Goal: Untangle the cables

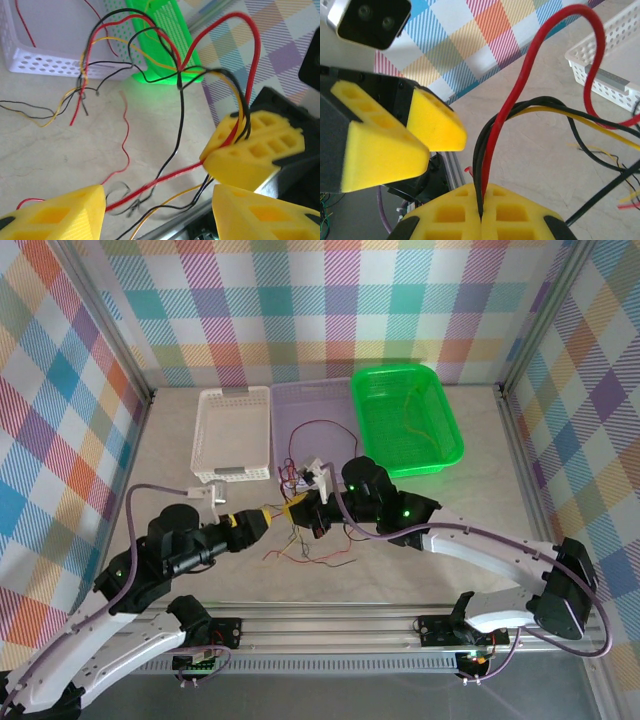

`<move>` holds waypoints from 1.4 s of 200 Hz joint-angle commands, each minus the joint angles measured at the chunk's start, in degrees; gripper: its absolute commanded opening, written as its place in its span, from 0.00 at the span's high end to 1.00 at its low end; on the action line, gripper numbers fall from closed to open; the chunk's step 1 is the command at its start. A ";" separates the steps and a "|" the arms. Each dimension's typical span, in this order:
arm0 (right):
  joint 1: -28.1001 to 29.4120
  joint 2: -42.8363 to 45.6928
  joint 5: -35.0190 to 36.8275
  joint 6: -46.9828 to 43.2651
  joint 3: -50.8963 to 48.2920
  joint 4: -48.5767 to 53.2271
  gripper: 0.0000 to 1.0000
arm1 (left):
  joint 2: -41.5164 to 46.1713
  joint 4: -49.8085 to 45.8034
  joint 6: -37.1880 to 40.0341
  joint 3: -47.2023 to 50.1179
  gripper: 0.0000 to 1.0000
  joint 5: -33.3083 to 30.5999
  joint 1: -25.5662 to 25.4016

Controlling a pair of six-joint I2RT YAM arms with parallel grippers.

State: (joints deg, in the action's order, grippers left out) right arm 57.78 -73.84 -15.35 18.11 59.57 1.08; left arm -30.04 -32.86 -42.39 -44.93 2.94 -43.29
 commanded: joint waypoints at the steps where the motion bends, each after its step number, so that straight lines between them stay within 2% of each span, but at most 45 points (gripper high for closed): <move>1: 0.01 1.56 0.39 0.83 1.25 0.14 1.00 | 1.71 5.30 -0.12 3.50 0.43 4.62 0.55; 45: -0.47 1.82 -0.79 1.97 0.40 -1.16 1.00 | 2.54 15.21 -4.30 9.77 0.46 8.30 0.55; 79: -1.03 1.97 -3.15 2.96 -0.33 -2.11 1.00 | 1.59 19.23 -4.13 10.65 0.48 9.41 0.49; 108: -1.38 1.99 -4.75 3.41 -0.51 -1.80 1.00 | 1.13 18.27 -1.76 9.25 0.49 9.17 0.50; 153: -1.58 1.60 -7.75 4.39 -0.51 -2.41 1.00 | -0.91 18.83 0.51 8.41 0.56 10.86 0.53; 218: -1.65 1.64 -10.45 4.48 -0.07 -1.10 1.00 | -0.54 14.55 6.48 6.41 0.47 7.54 0.52; 280: -1.94 2.72 -11.23 3.96 0.46 0.93 1.00 | 2.26 11.89 10.66 5.82 0.47 5.11 0.53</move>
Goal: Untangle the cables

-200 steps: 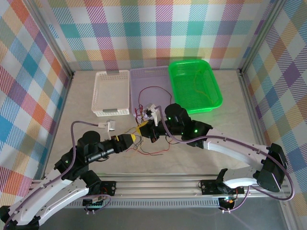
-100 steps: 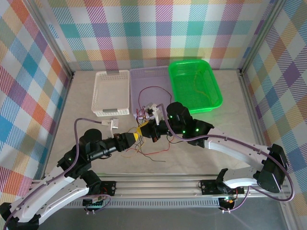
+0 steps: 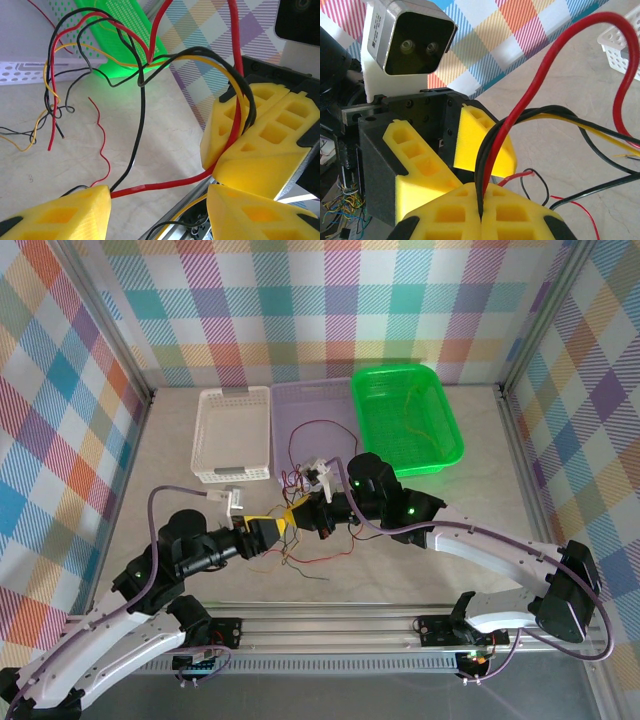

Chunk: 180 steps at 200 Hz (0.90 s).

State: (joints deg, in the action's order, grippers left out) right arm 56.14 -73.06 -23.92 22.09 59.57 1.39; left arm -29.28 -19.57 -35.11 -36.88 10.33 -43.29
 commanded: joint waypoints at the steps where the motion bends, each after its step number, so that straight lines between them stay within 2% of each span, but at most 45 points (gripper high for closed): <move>1: -0.32 1.98 -2.64 -0.02 0.46 0.67 1.00 | 1.63 -1.37 3.43 -2.23 0.47 -2.44 0.51; 38: -0.65 2.31 -4.34 0.65 0.62 0.29 1.00 | 2.28 1.57 3.11 -0.67 0.47 -0.90 0.50; 84: -0.59 1.30 -4.42 1.46 1.25 0.10 1.00 | 0.65 7.09 1.99 0.39 0.51 5.94 0.54; 143: -0.75 0.72 -3.47 1.54 2.13 0.78 1.00 | -2.91 9.20 1.56 0.77 0.61 13.05 0.35; 167: -1.01 0.85 -3.15 1.73 2.22 0.90 1.00 | -3.88 9.12 1.86 0.45 0.62 14.09 0.20; 180: -1.20 1.03 -2.80 1.82 2.05 1.09 1.00 | -3.76 9.03 2.07 0.37 0.66 14.19 0.07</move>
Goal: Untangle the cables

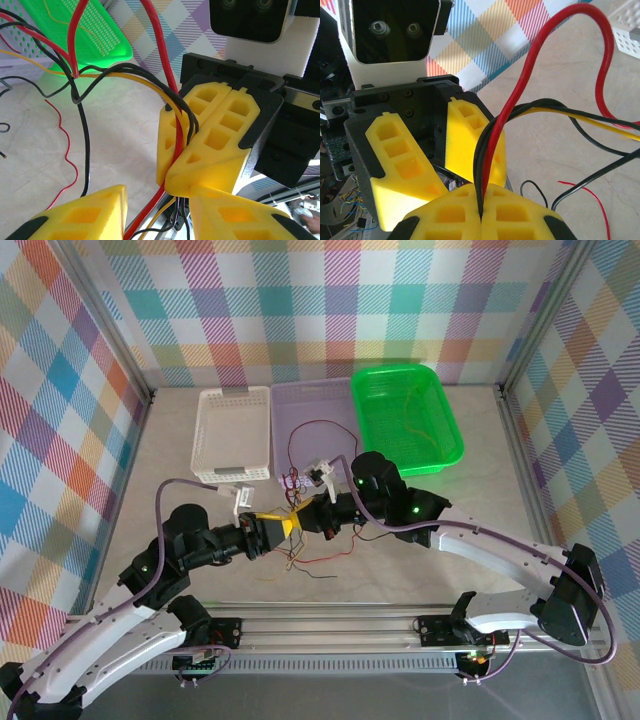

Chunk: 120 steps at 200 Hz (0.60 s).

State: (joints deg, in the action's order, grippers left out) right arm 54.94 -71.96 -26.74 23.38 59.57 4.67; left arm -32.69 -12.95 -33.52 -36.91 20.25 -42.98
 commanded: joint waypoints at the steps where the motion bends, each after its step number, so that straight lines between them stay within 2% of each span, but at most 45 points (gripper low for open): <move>1: 0.00 -0.04 0.02 0.53 2.04 -2.15 1.00 | -0.36 2.40 0.47 0.41 0.67 4.27 -0.25; 45: -0.62 0.49 0.75 1.62 1.52 -2.45 1.00 | -1.15 3.32 0.36 0.97 0.79 5.40 -0.71; 98: -0.80 0.38 -0.22 4.63 1.77 -3.88 1.00 | -1.48 3.89 0.24 1.22 0.81 6.03 -1.75; 120: -0.84 0.13 0.26 5.02 2.12 -3.09 1.00 | -1.59 4.05 0.23 1.22 0.87 6.12 -2.10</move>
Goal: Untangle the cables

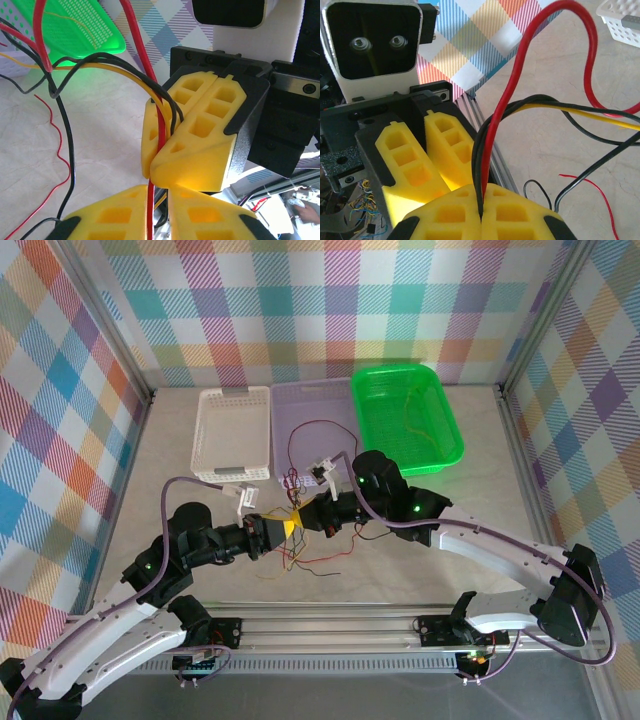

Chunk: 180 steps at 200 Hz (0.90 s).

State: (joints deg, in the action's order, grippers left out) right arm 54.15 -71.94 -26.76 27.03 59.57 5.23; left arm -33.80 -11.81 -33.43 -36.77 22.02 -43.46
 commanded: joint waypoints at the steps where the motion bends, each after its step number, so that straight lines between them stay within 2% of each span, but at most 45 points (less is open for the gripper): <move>1: -0.03 0.12 0.34 1.41 2.12 -3.65 1.00 | -0.48 2.93 0.18 1.09 0.88 4.35 -1.62; 18: -0.10 0.16 0.74 1.71 2.22 -3.11 1.00 | -0.24 2.70 0.26 1.09 1.00 3.83 -1.76; 49: -0.73 1.07 1.40 1.87 1.83 -1.81 1.00 | 0.97 0.03 -0.06 0.87 1.00 -1.13 -1.79; 109: -2.60 2.76 -2.34 4.67 -2.47 -5.50 0.87 | -1.17 -2.24 -3.64 0.53 1.00 -11.16 -1.72; 141: -2.69 3.31 -3.69 4.96 -3.22 -6.41 0.74 | -3.34 -2.77 -3.68 -0.91 1.00 -13.47 -1.79; 172: -2.74 4.40 -3.89 4.39 -4.11 -6.83 0.77 | -4.51 -2.74 -3.83 -1.44 1.00 -14.26 -1.80; 180: -2.79 4.48 -3.48 3.74 -4.20 -6.03 0.75 | -4.44 -2.91 -3.83 -1.50 1.00 -14.70 -1.73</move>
State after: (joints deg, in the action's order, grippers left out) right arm 51.37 -68.90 -29.10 31.53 56.03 0.93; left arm -38.70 -14.59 -36.64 -36.40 9.43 -44.97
